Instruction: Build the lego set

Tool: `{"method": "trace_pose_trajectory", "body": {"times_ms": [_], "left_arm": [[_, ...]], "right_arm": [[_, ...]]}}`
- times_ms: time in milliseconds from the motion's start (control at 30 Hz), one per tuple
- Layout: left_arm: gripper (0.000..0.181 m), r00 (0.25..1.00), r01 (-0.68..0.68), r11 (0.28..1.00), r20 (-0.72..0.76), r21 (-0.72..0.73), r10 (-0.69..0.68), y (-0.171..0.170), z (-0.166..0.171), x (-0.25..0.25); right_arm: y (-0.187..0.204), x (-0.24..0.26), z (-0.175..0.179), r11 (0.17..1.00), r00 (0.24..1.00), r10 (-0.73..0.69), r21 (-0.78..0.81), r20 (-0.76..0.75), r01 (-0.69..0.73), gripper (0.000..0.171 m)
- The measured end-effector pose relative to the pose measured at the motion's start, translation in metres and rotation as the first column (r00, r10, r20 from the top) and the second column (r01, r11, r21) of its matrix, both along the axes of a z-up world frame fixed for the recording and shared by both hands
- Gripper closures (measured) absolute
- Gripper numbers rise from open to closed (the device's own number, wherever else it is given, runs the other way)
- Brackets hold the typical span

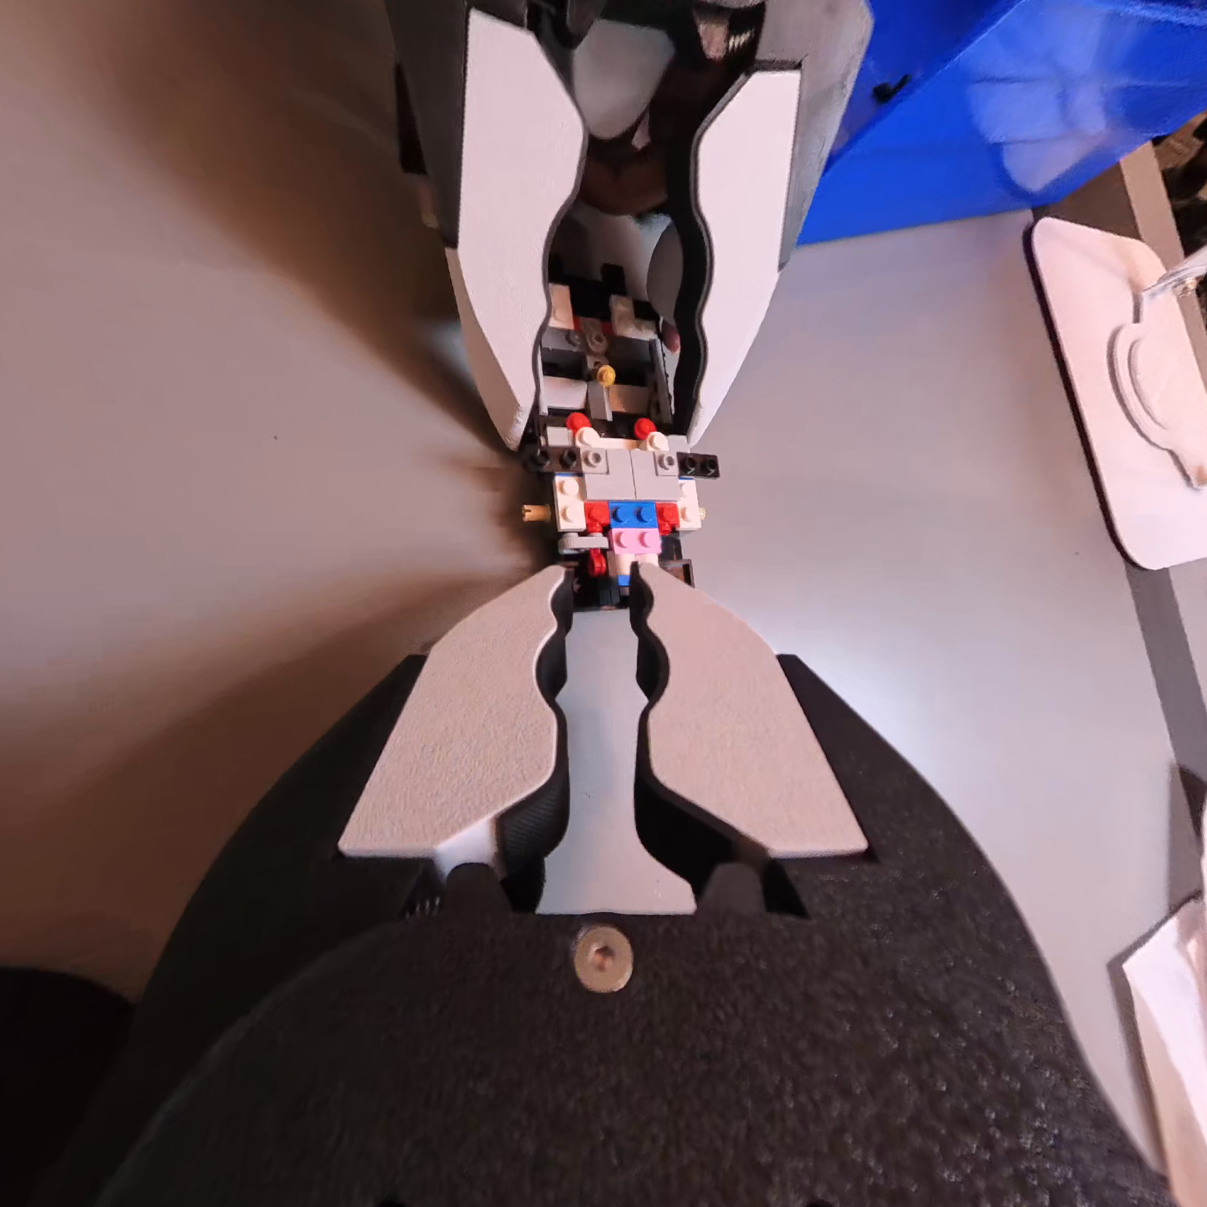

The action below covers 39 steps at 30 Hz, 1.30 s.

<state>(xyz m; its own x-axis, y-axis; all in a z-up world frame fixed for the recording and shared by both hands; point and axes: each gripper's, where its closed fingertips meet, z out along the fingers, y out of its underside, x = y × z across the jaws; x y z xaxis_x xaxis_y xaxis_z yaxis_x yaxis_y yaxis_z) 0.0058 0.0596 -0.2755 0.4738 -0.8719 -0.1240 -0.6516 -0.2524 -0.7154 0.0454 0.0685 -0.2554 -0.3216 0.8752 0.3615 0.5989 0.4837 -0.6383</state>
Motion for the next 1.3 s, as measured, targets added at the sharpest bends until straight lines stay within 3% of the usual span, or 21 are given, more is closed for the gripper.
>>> {"method": "trace_pose_trajectory", "body": {"times_ms": [333,433,500,567,667,800,933,1133,1300], "left_arm": [[0.127,1.0,0.0,1.0,-0.012,-0.008,0.0,-0.001,0.0,0.0],[0.127,1.0,-0.007,1.0,-0.016,-0.015,0.007,-0.001,0.0,0.0],[0.127,0.999,-0.052,0.998,-0.014,-0.02,0.052,0.004,0.0,-0.002],[0.127,1.0,-0.006,1.0,-0.029,-0.021,0.005,-0.001,0.0,-0.001],[0.127,1.0,-0.011,1.0,-0.021,-0.016,0.01,-0.002,0.0,-0.002],[0.127,1.0,-0.006,1.0,-0.017,-0.015,0.005,-0.001,0.0,-0.002],[0.127,1.0,-0.01,1.0,-0.015,-0.017,0.01,-0.001,0.0,-0.002],[0.127,1.0,-0.015,1.0,-0.027,-0.025,0.015,-0.002,0.0,-0.002],[0.127,0.999,-0.03,0.999,-0.034,-0.037,0.029,-0.001,-0.001,-0.003]], "right_arm": [[-0.001,-0.003,-0.006,0.989,0.992,0.075,0.122,0.105,-0.088,0.166],[-0.003,-0.002,-0.006,0.996,0.99,0.069,0.051,0.124,-0.076,0.171],[-0.029,0.001,-0.022,0.987,0.973,0.141,-0.107,0.182,-0.123,0.17],[-0.025,-0.004,-0.019,0.993,0.988,0.11,-0.064,0.108,-0.104,0.171],[-0.014,0.0,-0.001,0.988,0.997,0.054,-0.149,0.047,-0.047,0.171],[-0.004,-0.001,0.007,0.99,1.0,0.014,-0.142,0.004,-0.014,0.17],[-0.001,-0.003,-0.006,0.998,0.998,0.026,-0.065,0.058,-0.022,0.159],[0.002,-0.007,-0.008,0.98,0.992,0.064,0.182,0.11,-0.084,0.16],[0.001,-0.007,-0.009,0.959,0.987,0.072,0.261,0.143,-0.108,0.165]]}}
